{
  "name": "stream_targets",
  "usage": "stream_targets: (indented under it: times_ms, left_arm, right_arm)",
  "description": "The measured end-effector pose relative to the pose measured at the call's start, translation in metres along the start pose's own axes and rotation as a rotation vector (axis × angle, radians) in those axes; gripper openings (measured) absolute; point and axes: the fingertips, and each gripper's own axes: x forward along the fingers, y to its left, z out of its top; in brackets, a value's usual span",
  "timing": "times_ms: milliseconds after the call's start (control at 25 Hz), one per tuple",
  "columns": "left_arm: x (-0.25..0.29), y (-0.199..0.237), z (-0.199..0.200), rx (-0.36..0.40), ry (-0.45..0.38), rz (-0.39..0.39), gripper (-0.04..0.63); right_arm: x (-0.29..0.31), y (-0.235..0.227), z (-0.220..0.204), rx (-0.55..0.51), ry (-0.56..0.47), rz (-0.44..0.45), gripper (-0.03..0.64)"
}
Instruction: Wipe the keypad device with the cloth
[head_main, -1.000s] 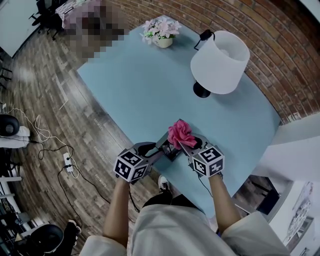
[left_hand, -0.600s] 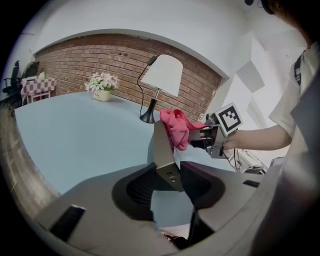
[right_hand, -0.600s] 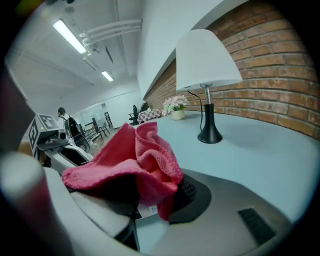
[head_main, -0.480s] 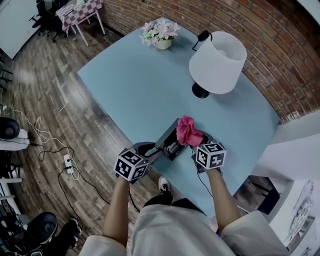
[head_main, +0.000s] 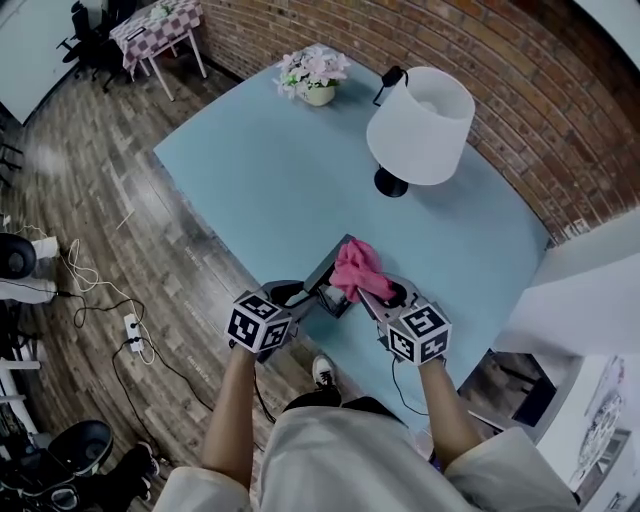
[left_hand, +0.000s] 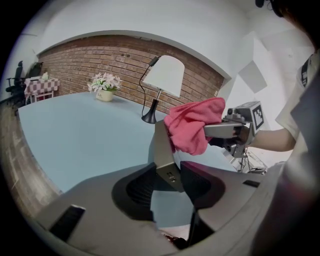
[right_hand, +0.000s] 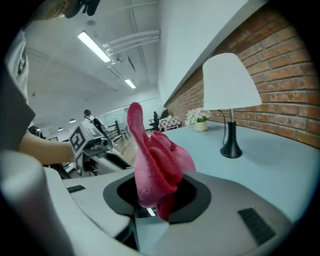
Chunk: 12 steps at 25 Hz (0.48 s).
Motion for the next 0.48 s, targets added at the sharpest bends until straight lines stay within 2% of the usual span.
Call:
stream_targets:
  times_ms: [160, 320, 480]
  left_arm:
    - [-0.001, -0.001, 0.000, 0.008, 0.004, 0.001, 0.196]
    - [0.000, -0.001, 0.000, 0.011, 0.010, -0.002, 0.196]
    - [-0.001, -0.002, 0.000, 0.015, 0.019, -0.003, 0.196]
  right_arm:
    - [-0.003, 0.038, -0.015, -0.056, 0.049, 0.104, 0.135]
    - [0.004, 0.065, -0.028, -0.058, 0.070, 0.174, 0.135]
    - [0.018, 0.083, -0.043, -0.072, 0.134, 0.248, 0.135]
